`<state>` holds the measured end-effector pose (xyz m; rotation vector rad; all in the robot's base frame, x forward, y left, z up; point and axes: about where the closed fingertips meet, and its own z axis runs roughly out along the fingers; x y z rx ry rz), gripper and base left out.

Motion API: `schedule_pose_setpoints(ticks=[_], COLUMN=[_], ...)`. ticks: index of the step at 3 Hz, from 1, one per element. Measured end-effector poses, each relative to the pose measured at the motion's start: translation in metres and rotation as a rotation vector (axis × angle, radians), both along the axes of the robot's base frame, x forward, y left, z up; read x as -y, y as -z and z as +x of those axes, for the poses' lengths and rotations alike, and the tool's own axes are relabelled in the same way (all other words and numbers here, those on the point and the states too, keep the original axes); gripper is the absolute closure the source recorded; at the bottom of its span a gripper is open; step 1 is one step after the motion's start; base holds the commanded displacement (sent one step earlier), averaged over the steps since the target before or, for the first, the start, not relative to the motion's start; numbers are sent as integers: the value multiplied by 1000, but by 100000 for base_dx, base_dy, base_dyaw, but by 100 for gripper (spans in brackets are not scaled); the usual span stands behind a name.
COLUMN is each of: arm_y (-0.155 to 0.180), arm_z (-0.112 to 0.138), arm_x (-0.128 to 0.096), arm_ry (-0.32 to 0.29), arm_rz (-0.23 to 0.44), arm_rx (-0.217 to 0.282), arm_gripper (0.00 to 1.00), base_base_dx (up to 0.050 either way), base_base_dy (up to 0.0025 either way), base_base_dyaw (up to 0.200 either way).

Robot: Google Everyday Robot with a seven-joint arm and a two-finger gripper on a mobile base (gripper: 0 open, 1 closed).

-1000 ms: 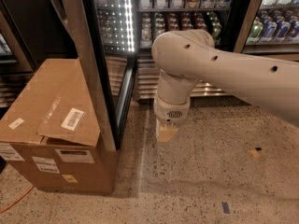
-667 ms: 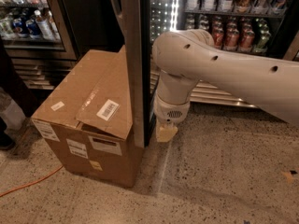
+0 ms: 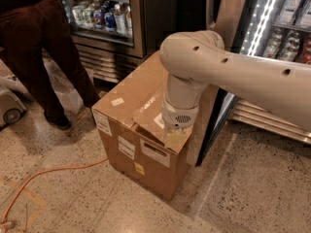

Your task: Close left fridge door

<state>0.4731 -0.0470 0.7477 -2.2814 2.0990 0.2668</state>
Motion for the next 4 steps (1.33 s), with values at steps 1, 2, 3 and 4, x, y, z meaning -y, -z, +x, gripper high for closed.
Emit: schedule_pose_setpoints(ticks=[1,2,3,4], arm_y=[0,0,0,-5], arm_z=[0,0,0,0], arm_x=[0,0,0,4], arm_ry=[0,0,0,3], arm_rz=[0,0,0,51], arm_rx=[0,0,0,-18], arm_gripper=[100,100,100,100], base_base_dx=[4411,5003,0,0], base_base_dy=[200,-2,0,0], base_base_dyaw=[9519,48,0,0])
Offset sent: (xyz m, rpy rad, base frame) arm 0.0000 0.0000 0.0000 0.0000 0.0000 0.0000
